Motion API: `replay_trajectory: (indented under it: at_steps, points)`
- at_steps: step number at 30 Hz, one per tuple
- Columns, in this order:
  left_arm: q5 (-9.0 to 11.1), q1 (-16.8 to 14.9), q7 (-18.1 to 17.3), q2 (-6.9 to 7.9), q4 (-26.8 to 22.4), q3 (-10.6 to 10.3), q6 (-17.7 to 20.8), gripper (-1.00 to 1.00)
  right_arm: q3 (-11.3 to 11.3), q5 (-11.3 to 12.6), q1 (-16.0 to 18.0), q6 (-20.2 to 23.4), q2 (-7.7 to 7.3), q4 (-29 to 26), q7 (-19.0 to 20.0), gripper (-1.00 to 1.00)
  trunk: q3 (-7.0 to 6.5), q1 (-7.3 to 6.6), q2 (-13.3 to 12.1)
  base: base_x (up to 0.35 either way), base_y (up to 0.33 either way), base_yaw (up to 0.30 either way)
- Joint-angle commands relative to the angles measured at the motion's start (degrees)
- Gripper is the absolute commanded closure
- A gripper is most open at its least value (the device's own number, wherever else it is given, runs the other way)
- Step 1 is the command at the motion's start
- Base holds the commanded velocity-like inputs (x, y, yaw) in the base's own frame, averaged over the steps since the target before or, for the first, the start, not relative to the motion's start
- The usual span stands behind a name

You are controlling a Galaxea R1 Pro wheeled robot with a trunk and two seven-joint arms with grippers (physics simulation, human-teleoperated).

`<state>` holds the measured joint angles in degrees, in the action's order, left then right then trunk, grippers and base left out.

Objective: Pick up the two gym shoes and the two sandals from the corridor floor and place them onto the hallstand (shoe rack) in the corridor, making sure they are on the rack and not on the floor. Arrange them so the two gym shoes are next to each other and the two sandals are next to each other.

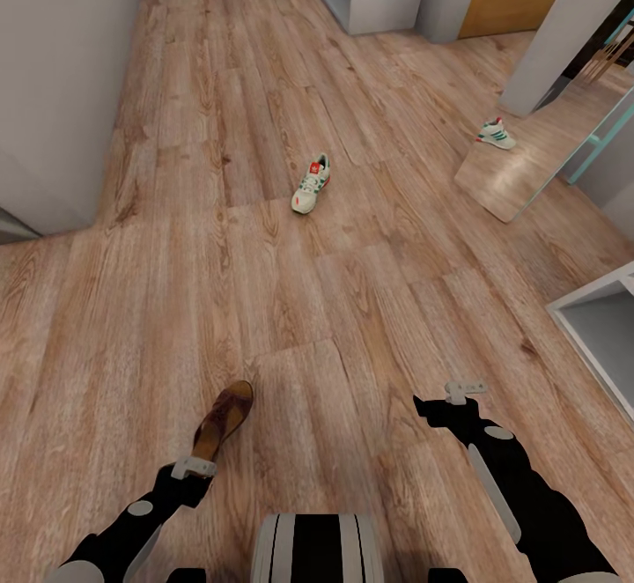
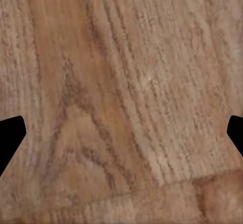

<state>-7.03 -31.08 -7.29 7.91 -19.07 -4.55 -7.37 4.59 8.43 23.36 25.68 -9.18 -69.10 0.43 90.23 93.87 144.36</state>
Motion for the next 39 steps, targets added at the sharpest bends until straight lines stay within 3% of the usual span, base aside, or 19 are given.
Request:
replay_trajectory:
  at_steps: [1,34,39]
  points:
    - [-0.53,-0.04,0.11,0.01,0.0,-0.18,-0.25,1.0,0.07,0.41,0.02,0.25,-0.05,-0.07,-0.08,-1.0,0.03,-0.01,0.01,0.0,0.0,0.0]
    - [-0.15,-0.21,-0.24,-0.32,-1.4,0.4,-0.47,1.0,-0.01,0.36,0.02,0.25,-0.05,-0.07,-0.08,-1.0,0.03,-0.01,0.01,0.0,0.0,0.0]
    - [0.06,-0.21,-0.27,-0.45,-1.35,0.62,-0.39,1.0,0.06,0.36,0.02,0.18,-0.36,-0.07,-0.04,-1.0,-1.08,-0.14,-0.06,0.0,0.0,0.0]
